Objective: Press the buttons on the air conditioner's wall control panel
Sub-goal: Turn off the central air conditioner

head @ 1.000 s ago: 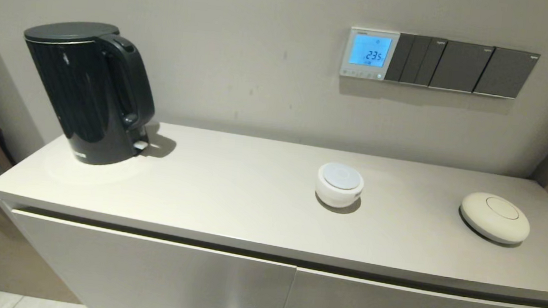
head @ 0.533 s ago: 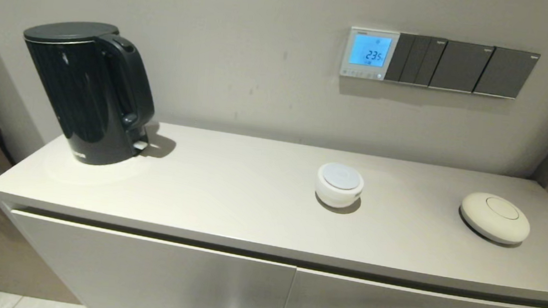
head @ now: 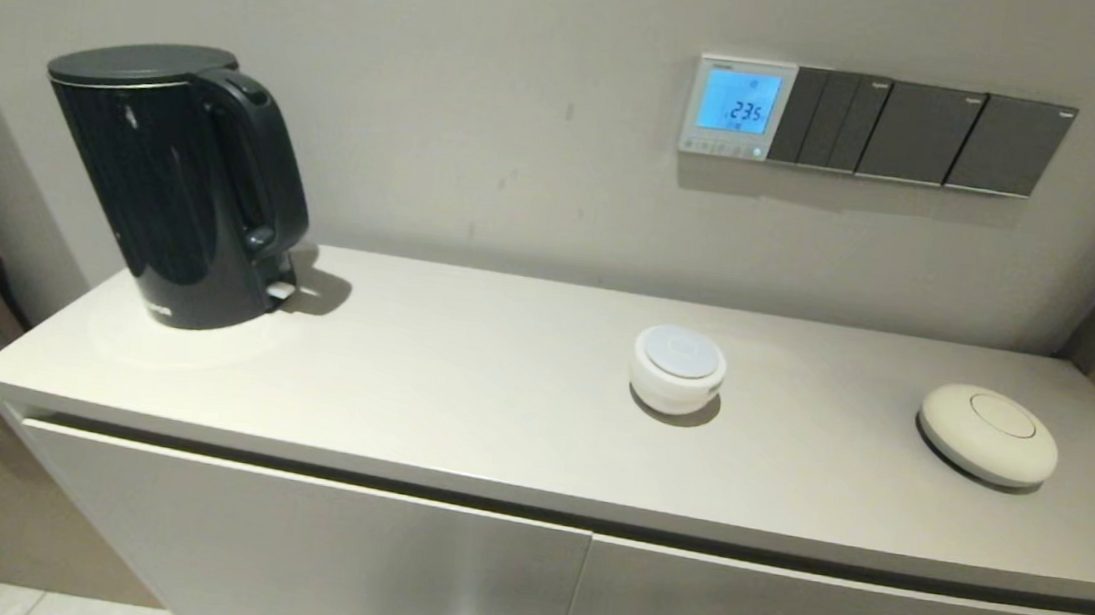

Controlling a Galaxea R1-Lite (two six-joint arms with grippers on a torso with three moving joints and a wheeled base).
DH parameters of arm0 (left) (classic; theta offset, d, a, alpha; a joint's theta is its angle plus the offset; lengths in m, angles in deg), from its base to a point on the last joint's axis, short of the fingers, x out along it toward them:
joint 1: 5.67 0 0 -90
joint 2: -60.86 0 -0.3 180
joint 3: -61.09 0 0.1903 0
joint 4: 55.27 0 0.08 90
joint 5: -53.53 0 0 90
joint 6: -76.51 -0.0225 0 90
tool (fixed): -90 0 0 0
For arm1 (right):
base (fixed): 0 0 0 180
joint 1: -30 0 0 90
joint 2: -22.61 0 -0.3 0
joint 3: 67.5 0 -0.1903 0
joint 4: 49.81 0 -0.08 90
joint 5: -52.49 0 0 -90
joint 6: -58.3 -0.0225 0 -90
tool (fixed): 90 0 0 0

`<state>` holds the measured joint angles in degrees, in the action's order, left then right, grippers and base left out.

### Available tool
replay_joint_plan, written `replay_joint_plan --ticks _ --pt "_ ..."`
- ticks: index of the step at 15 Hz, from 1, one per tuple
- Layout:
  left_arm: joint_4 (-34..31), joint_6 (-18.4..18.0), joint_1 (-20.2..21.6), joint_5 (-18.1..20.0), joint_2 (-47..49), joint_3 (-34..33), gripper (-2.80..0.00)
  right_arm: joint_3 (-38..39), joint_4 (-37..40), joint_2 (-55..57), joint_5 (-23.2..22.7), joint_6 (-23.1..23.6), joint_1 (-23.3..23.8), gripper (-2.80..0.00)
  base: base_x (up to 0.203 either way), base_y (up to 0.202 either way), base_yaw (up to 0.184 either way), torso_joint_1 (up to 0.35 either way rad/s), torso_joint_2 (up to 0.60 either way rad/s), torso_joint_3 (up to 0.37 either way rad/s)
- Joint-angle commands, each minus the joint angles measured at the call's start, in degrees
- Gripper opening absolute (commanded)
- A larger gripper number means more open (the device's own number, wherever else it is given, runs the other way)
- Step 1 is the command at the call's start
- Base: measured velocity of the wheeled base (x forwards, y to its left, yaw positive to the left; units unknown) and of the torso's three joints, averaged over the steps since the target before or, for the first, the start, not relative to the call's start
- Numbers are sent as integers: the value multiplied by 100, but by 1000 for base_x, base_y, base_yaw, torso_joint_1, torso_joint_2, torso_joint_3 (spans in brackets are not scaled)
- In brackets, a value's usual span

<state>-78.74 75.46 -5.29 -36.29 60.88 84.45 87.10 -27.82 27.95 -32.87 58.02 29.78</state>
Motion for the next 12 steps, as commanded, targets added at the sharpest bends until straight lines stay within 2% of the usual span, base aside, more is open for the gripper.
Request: replay_joint_plan --ticks 1,4,7,12 --pt "1 -1 6 -1 -2 0 -280 -163 409 -516 -262 44 -17 -280 0 0 0 0 0 0" --pt "1 -1 -3 -1 -2 0 -280 -174 432 -516 -276 72 -16 -280 0 0 0 0 0 0" --pt "1 -1 2 -1 3 0 -280 213 129 -542 -403 48 -22 -280 0 0 0 0 0 0" --pt "1 -1 -3 -1 6 0 -280 211 138 -533 -418 14 -33 -280 0 0 0 0 0 0"
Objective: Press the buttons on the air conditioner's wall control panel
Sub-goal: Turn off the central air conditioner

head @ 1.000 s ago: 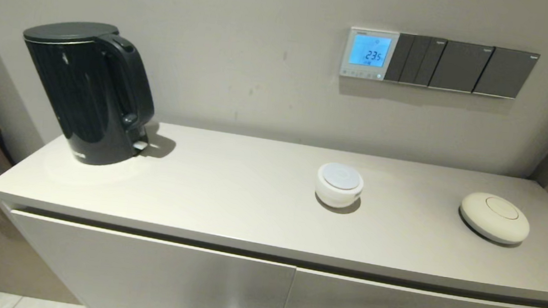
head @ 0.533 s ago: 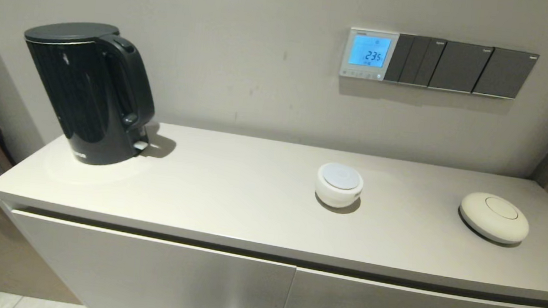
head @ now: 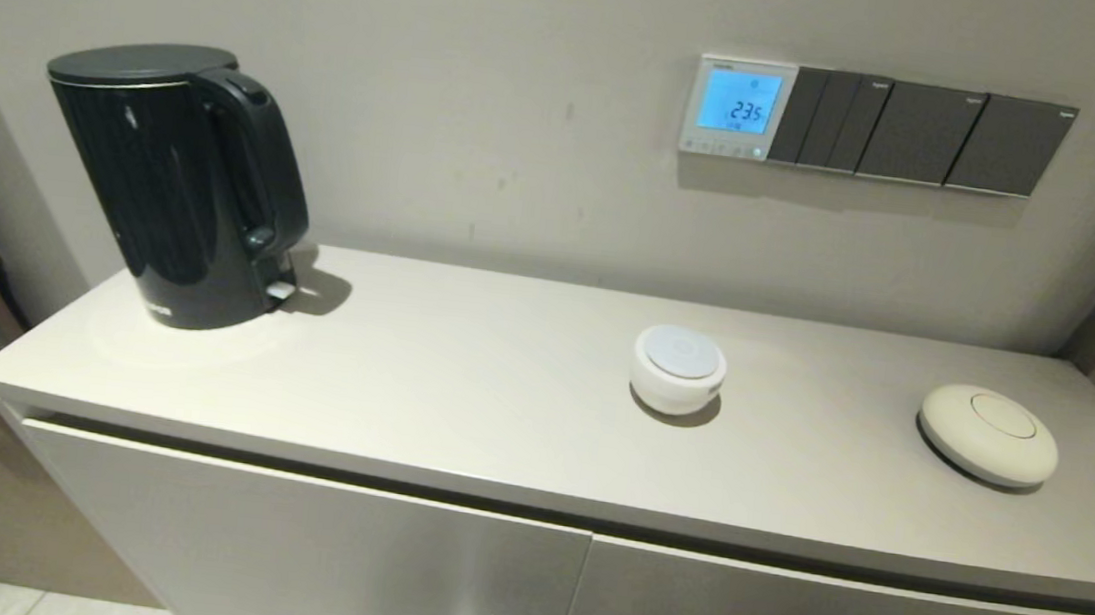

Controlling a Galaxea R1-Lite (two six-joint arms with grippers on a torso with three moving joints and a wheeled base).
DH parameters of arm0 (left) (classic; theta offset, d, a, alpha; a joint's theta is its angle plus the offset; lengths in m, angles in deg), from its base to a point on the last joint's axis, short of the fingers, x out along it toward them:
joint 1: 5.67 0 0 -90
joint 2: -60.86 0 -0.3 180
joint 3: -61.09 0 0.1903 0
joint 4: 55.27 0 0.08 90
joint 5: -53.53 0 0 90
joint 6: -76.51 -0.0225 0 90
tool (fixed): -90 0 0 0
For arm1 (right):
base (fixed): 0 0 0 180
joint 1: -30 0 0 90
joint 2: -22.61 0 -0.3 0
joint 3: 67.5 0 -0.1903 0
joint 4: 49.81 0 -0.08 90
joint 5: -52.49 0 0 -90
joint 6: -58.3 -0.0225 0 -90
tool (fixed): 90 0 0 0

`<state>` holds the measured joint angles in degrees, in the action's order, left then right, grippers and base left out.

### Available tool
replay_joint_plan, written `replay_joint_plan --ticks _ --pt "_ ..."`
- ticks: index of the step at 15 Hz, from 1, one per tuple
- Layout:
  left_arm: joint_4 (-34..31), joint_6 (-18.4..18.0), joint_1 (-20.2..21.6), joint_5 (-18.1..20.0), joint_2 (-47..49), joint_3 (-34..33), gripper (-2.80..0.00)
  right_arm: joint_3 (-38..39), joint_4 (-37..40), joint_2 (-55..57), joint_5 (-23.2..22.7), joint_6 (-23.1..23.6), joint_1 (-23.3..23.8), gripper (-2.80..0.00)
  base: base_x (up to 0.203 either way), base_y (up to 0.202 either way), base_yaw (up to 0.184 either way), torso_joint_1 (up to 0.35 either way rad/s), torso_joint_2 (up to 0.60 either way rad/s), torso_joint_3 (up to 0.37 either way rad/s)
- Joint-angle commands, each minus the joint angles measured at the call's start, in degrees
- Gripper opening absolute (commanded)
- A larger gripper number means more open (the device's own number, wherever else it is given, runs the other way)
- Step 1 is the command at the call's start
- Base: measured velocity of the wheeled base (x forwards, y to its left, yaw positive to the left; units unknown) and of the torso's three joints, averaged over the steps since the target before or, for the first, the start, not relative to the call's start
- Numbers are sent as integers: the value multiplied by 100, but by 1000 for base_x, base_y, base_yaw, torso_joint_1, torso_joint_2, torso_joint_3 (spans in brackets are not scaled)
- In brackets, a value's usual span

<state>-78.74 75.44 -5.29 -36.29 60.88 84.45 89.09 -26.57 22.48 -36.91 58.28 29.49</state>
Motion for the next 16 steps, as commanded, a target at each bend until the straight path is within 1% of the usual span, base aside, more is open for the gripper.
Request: replay_joint_plan --ticks 1,3,16 --pt "1 1 5 -7 -2 0 -280 14 22 22 -26 -26 7 -280 0 0 0 0 0 0" --pt "1 1 -3 -1 6 0 -280 22 26 40 -26 -92 14 -280 0 0 0 0 0 0" --pt "1 1 5 -1 6 0 -280 22 22 34 -19 -128 16 -280 0 0 0 0 0 0"
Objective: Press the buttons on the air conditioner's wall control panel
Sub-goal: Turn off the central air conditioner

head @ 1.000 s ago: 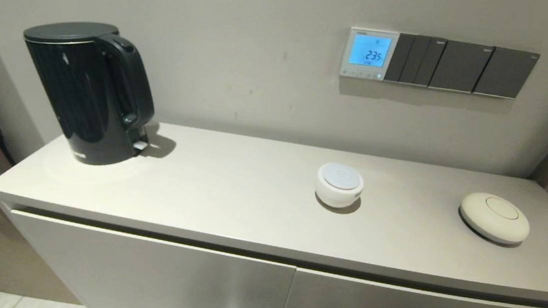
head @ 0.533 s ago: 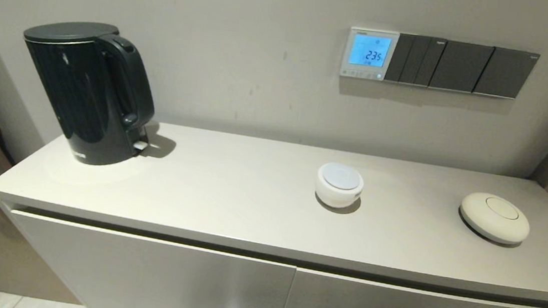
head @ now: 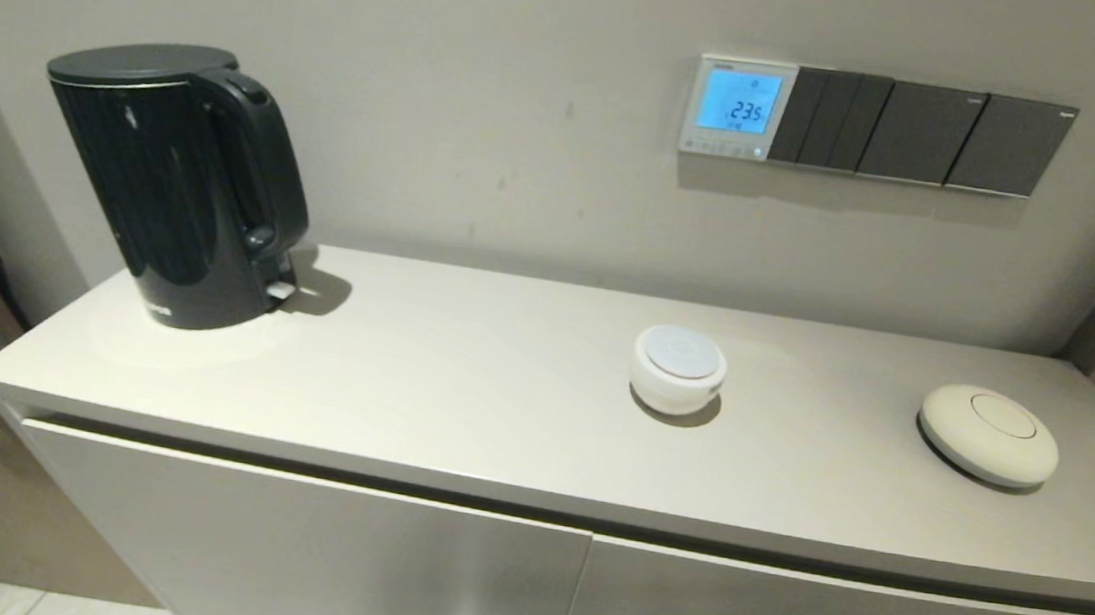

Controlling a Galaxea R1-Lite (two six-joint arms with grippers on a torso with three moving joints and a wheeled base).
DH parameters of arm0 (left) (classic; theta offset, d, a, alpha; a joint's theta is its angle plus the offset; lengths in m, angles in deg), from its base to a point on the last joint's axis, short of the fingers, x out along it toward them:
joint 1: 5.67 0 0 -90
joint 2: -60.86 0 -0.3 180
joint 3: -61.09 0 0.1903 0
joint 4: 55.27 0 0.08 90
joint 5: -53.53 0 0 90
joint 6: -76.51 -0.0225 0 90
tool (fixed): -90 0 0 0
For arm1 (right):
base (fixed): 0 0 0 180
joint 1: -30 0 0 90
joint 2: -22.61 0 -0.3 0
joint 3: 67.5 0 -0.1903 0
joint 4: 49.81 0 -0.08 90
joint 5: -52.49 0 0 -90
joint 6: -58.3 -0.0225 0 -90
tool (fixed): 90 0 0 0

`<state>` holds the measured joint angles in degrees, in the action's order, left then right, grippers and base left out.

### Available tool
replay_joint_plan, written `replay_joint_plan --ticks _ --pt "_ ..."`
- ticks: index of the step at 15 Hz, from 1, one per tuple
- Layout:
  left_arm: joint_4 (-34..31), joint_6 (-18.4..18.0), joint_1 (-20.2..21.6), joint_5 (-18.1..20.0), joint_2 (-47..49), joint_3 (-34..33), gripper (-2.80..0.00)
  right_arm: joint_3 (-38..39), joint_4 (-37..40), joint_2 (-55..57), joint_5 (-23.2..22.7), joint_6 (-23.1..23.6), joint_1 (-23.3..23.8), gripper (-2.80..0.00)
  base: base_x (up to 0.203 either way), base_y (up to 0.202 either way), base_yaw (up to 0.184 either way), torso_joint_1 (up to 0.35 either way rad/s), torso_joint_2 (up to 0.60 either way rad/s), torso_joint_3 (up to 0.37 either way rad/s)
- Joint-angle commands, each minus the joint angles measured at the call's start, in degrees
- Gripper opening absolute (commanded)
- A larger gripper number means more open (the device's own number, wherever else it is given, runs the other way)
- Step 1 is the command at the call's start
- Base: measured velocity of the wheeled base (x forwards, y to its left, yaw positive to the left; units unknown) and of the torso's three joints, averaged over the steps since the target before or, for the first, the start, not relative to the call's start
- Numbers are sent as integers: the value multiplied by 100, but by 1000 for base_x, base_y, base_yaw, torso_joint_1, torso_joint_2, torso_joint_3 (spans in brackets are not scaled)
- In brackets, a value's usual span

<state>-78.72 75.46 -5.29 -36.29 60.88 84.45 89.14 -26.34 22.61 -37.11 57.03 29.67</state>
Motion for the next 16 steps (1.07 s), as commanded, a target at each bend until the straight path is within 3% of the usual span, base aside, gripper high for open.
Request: replay_joint_plan --ticks 1,16 --pt "-1 -1 -1 -1 6 0 -280 18 -1 18 -5 -5 -2 -280 0 0 0 0 0 0" --pt "-1 -1 -2 -1 6 0 -280 18 -1 18 -2 -22 -2 -280 0 0 0 0 0 0"
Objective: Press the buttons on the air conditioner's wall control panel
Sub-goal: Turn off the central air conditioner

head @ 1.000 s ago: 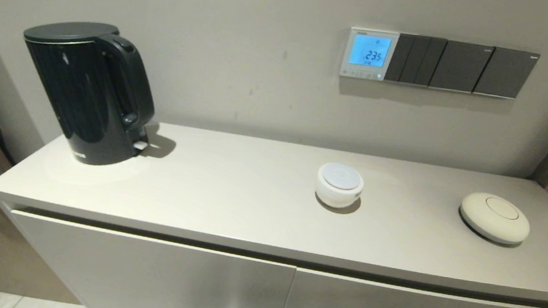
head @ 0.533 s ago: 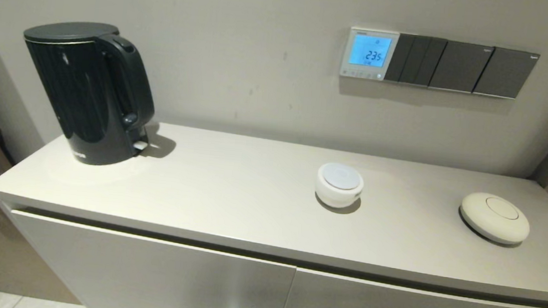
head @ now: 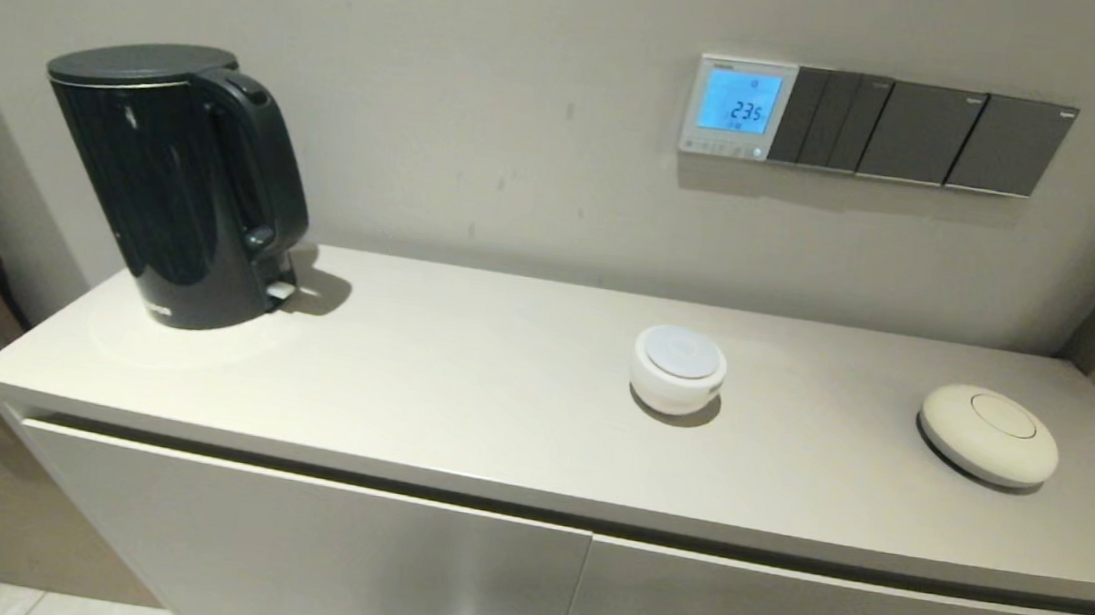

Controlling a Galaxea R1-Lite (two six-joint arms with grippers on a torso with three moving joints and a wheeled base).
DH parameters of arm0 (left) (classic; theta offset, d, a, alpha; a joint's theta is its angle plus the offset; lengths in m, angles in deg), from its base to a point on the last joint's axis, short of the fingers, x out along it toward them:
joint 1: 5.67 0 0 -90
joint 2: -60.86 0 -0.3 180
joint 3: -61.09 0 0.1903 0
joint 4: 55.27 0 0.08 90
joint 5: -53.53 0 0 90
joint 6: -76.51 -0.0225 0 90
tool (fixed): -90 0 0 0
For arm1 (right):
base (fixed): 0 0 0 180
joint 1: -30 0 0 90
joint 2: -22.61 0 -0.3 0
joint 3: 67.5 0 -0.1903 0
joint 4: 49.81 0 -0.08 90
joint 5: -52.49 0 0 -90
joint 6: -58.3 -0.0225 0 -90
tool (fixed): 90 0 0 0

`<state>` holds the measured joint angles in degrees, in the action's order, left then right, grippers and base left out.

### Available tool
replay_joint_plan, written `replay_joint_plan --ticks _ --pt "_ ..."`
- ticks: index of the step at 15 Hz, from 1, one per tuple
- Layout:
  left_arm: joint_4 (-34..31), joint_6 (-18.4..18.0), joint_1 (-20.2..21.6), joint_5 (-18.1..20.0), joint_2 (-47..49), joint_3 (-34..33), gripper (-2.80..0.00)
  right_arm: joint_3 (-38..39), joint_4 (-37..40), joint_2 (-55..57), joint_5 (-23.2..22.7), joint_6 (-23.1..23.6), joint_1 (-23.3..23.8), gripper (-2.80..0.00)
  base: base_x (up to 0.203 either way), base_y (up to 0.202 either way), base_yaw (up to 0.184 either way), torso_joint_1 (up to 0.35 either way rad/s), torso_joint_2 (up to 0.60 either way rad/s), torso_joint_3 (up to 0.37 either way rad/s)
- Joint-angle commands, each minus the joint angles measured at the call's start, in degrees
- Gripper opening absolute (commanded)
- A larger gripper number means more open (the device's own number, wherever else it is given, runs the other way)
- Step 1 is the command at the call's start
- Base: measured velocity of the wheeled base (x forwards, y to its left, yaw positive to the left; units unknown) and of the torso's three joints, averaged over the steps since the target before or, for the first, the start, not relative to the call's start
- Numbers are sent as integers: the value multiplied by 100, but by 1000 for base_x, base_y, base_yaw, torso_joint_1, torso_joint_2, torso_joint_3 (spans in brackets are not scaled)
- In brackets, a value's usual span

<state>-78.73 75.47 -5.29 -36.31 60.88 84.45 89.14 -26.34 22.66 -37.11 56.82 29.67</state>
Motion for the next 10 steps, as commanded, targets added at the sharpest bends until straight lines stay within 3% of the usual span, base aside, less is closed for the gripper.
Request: replay_joint_plan --ticks 1,10 --pt "0 -2 -3 -1 6 0 -280 18 -1 13 3 -1 -2 -280 0 0 0 0 0 0" --pt "0 -2 5 2 5 0 -280 18 -1 13 3 -1 -2 -280 0 0 0 0 0 0"
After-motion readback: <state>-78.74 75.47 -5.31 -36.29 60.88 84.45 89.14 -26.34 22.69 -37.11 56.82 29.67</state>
